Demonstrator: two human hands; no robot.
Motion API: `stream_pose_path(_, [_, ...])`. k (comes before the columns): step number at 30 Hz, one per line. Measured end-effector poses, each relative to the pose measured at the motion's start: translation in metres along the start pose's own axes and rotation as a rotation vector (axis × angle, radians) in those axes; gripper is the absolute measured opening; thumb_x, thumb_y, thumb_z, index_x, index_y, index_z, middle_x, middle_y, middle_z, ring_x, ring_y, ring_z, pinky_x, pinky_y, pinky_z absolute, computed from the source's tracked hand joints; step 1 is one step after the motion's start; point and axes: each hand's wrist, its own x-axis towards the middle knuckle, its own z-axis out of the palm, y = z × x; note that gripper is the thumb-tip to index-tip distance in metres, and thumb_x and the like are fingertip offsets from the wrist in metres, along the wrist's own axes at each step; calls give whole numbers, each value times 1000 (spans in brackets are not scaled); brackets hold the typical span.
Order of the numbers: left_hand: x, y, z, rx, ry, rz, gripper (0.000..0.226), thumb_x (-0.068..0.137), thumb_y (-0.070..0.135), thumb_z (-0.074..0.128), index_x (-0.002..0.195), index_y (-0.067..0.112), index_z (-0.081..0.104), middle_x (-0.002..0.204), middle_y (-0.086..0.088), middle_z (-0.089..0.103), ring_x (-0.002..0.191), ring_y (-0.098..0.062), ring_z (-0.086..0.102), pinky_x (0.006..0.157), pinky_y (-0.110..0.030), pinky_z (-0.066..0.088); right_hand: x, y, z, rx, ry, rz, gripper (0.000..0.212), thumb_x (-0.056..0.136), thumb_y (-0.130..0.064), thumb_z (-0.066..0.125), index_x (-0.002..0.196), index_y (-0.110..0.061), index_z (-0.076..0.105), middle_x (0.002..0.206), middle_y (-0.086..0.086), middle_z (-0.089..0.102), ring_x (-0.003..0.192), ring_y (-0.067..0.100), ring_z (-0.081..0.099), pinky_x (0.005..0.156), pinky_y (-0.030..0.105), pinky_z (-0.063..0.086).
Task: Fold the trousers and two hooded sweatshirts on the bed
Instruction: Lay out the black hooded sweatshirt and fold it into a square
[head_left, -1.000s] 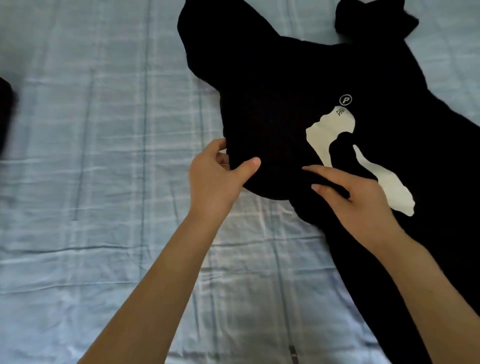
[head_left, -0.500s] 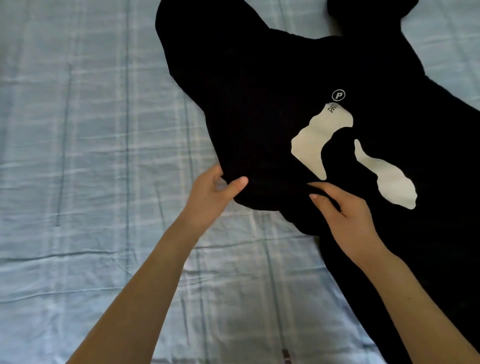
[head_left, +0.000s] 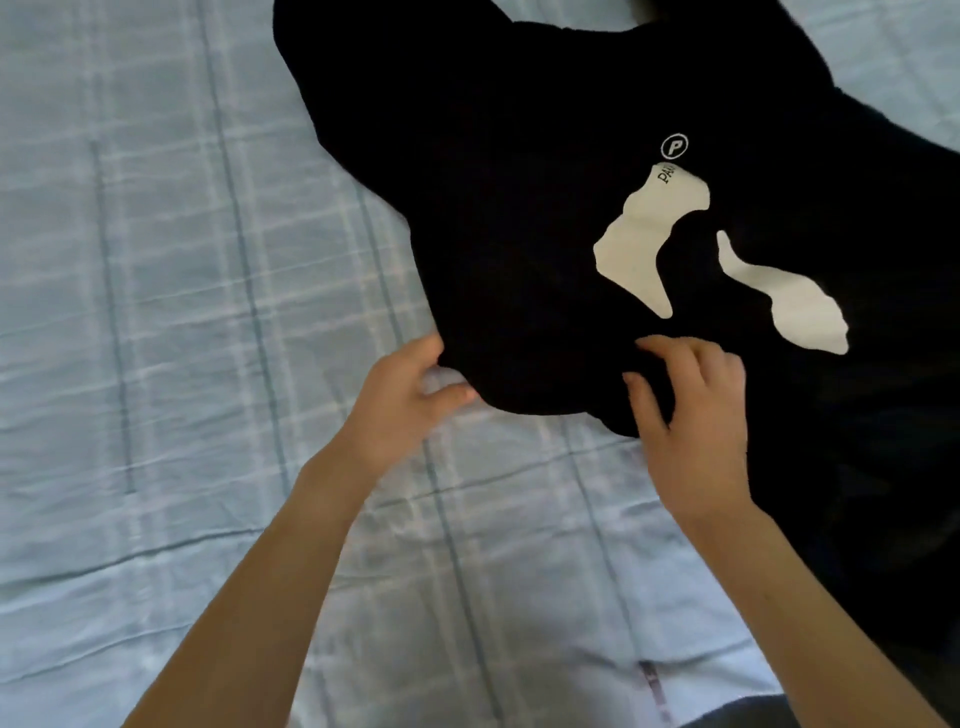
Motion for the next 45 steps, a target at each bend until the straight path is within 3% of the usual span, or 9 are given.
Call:
stream_pose_path(3, [3, -3, -5, -23, 19, 53, 33, 85, 24, 71, 117, 23, 65, 111, 8, 70, 108, -9, 64, 98, -38, 50, -48, -24, 8, -90, 247, 37, 23, 93, -23, 68, 109, -10, 57, 101, 13, 53, 92, 28, 48, 78, 42, 43])
stream_pose_path(11, [-1, -8, -8, -117, -18, 105, 43, 83, 24, 67, 125, 23, 61, 114, 21, 66, 109, 1, 62, 98, -26, 49, -95, -46, 43, 161, 66, 291, 41, 96, -19, 63, 134, -21, 47, 115, -7, 40, 107, 20, 50, 91, 42, 51])
stream_pose_path(18, [-2, -12, -4, -200, 18, 81, 48, 87, 14, 73, 130, 14, 52, 121, 4, 66, 110, -7, 63, 92, -18, 46, -88, -47, 42, 346, 126, 399, 47, 95, -16, 65, 132, -34, 42, 133, -6, 39, 109, 17, 51, 91, 26, 47])
stream_pose_path(22, [-7, -13, -4, -288, 62, 37, 54, 81, 13, 78, 109, 34, 36, 128, -10, 60, 116, -12, 61, 101, -29, 50, -80, -45, 38, 547, 180, 482, 63, 89, -10, 70, 131, -46, 38, 131, -11, 45, 111, 18, 50, 92, 26, 44])
stream_pose_path(28, [-11, 16, -14, -301, 112, 186, 57, 80, 9, 79, 119, 28, 43, 123, 12, 61, 121, -7, 58, 101, -17, 43, -58, -59, 29, 710, 191, 431, 52, 80, -3, 79, 121, -27, 57, 114, -7, 62, 108, 16, 59, 105, 36, 47])
stream_pose_path(34, [-17, 80, -52, -213, 186, 300, 37, 82, 15, 79, 112, 21, 58, 110, 4, 68, 109, -12, 65, 98, -31, 52, -45, -88, -26, 880, 429, 413, 24, 85, 7, 70, 92, -13, 58, 80, -10, 58, 69, 6, 52, 67, 19, 47])
stream_pose_path(39, [-20, 111, -75, -172, 326, 260, 22, 83, 32, 77, 93, 25, 60, 67, -5, 67, 62, -16, 65, 56, -31, 51, -41, -83, -68, 898, 379, 443, 22, 89, -6, 67, 89, -28, 66, 86, -1, 63, 84, 16, 60, 82, 46, 55])
stream_pose_path(42, [-6, 83, -62, -158, 98, 120, 31, 82, 39, 75, 110, 33, 62, 101, 8, 70, 101, -12, 67, 85, -29, 54, -40, -71, -41, 868, 207, 471, 35, 90, -9, 69, 116, -33, 67, 93, 0, 64, 87, 9, 60, 86, 39, 54])
stream_pose_path(45, [-11, 45, -48, -203, -221, 85, 75, 80, 16, 79, 139, 46, 43, 137, 20, 53, 129, 2, 48, 105, -18, 41, -50, -58, -6, 810, -40, 363, 78, 82, -1, 79, 145, -33, 46, 135, -2, 56, 124, 9, 57, 105, 28, 45])
